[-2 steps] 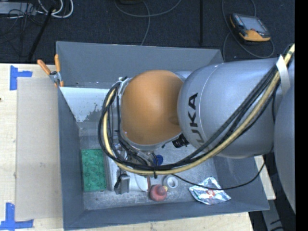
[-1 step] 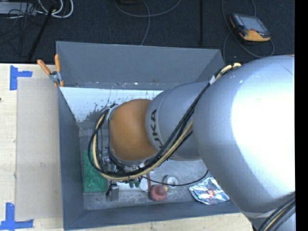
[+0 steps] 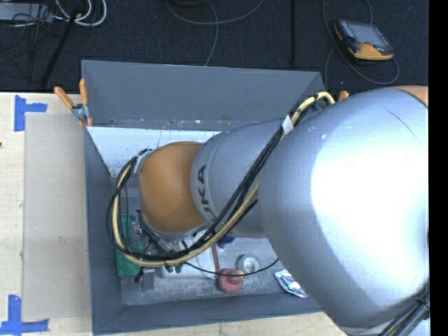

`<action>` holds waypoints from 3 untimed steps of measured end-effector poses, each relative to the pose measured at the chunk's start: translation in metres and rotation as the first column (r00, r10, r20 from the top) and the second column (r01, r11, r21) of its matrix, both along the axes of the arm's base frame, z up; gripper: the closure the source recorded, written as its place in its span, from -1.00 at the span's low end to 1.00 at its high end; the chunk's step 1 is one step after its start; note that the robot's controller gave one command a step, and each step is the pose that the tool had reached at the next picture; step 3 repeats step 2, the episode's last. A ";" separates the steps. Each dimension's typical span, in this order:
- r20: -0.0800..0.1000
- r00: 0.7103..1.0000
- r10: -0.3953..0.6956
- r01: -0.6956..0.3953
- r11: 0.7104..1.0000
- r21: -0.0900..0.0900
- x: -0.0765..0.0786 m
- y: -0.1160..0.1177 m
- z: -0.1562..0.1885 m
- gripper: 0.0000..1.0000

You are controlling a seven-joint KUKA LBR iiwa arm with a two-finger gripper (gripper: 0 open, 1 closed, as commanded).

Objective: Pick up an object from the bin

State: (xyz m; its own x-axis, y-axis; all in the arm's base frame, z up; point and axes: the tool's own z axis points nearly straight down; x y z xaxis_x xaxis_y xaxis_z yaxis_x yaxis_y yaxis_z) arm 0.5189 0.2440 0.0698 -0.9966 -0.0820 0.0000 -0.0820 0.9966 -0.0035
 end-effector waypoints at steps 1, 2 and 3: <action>0.001 1.000 -0.003 0.003 1.000 -0.001 0.001 -0.001 0.002 1.00; 0.008 0.998 -0.057 0.057 0.998 0.007 0.029 -0.011 0.136 1.00; 0.008 0.998 -0.057 0.057 0.998 0.007 0.029 -0.011 0.136 1.00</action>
Offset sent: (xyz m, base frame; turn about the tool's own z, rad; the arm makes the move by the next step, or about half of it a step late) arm 0.0000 0.0000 0.0000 0.0000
